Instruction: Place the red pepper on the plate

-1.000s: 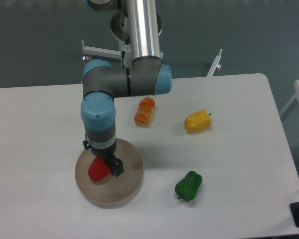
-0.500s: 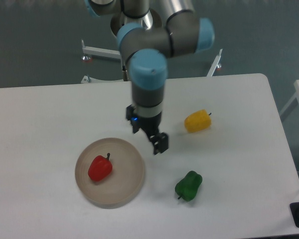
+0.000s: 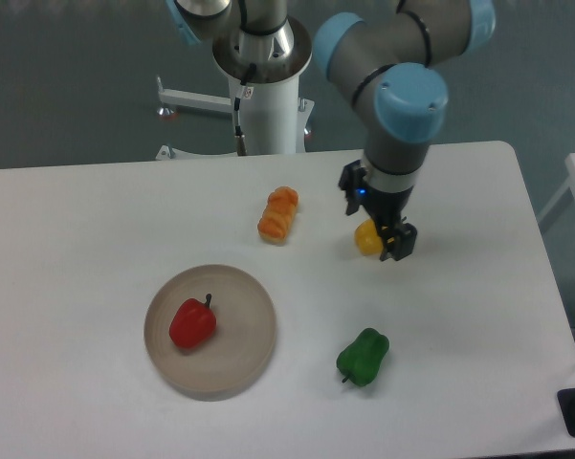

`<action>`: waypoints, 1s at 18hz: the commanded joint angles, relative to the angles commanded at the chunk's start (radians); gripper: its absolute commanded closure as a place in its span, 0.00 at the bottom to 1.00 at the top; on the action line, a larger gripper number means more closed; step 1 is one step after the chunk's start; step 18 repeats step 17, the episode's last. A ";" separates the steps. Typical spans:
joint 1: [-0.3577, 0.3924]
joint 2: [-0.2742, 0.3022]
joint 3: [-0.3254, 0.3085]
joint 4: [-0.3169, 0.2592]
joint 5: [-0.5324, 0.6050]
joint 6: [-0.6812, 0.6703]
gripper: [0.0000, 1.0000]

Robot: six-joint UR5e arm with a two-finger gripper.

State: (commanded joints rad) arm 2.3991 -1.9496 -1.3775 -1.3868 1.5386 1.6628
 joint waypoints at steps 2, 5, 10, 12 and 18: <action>0.002 -0.003 0.000 0.003 0.000 0.000 0.00; 0.002 -0.005 -0.002 0.006 0.000 0.000 0.00; -0.001 -0.009 -0.003 0.008 0.002 0.000 0.00; -0.001 -0.008 -0.020 0.011 0.000 0.000 0.00; -0.005 -0.009 -0.023 0.012 0.002 -0.003 0.00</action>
